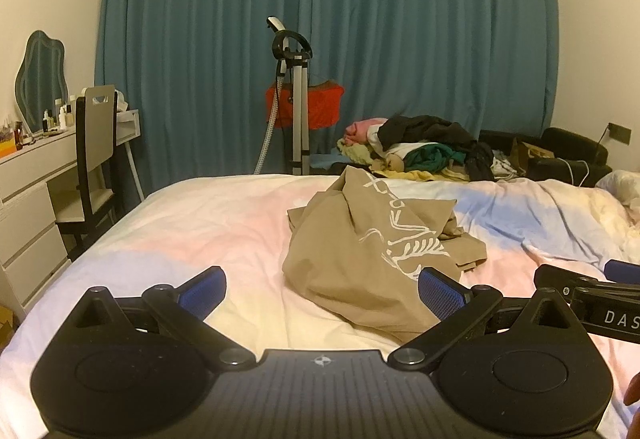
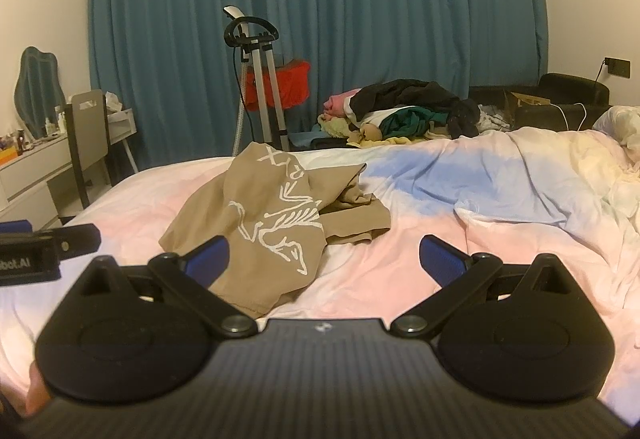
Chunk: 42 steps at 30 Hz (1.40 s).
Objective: Fold clothes
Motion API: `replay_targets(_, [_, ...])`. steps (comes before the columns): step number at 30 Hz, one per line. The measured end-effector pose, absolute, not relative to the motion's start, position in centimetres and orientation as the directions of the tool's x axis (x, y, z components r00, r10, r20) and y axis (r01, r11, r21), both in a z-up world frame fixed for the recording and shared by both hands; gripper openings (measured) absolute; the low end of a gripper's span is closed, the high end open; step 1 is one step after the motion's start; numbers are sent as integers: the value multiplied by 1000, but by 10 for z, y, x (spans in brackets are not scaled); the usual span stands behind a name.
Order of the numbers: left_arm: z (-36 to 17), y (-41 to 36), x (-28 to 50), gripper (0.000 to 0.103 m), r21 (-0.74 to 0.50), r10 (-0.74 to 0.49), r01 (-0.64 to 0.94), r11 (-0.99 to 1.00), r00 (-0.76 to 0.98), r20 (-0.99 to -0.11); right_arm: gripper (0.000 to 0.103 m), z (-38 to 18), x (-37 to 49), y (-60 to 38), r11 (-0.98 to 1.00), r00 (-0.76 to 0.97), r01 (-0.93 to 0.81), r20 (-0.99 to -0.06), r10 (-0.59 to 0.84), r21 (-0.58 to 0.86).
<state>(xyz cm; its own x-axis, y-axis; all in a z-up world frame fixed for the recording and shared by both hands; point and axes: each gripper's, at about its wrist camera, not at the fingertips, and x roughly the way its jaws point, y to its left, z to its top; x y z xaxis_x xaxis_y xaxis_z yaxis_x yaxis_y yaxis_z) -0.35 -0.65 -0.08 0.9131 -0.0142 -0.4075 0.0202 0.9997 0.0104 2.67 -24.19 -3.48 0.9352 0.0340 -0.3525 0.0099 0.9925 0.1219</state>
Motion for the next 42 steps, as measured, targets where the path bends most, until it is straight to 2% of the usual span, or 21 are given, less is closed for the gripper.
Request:
replay_targets(17, [-2,-3,2,103,-33,-4,-10,999,914,-405,103,-34,25,-247,989,943,40,-332,10,142])
replay_targets(35, [-9,-11,-2,103,7,-37,44,999,919,-391,103,-36,27,-246,988,934,57,-357,-3,141])
replay_targets(42, [-5,-5,-2,103,-35,-49,39,999,930,-364,103,-31,20,-249,989,955,78,-293,-38,129])
